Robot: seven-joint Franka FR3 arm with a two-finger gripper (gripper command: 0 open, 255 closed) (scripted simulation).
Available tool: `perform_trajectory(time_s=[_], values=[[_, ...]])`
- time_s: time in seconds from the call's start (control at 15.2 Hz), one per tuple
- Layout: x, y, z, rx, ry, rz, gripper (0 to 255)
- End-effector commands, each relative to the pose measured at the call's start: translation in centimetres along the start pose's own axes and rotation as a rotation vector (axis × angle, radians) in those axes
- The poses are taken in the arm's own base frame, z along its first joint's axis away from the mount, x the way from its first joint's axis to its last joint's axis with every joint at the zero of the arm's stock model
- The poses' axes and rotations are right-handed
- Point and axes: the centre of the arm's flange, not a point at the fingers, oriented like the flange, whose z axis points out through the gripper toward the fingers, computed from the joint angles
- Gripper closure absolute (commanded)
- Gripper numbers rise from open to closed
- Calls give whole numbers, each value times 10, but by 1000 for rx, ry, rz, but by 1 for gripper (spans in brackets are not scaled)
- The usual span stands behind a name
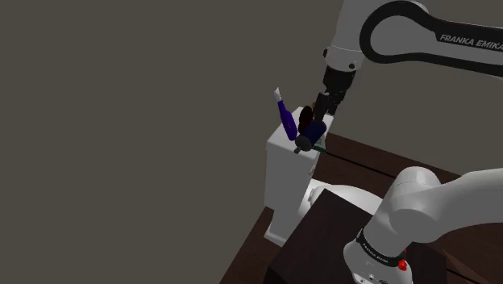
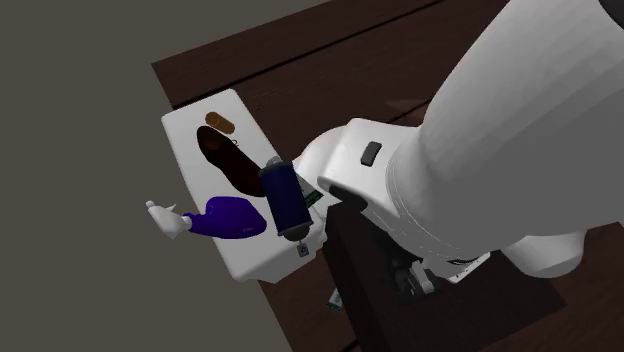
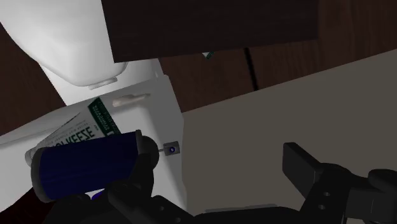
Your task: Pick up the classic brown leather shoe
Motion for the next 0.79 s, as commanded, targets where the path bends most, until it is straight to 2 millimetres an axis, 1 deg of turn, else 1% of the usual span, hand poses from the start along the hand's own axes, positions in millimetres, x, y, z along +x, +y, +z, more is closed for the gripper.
perform_trajectory(time_s=[0.0, 0.4, 0.73], values=[[0, 0, 0, 0, 0, 0, 0], [57, 61, 22, 37, -32, 116, 0], [99, 116, 44, 68, -59, 212, 0]])
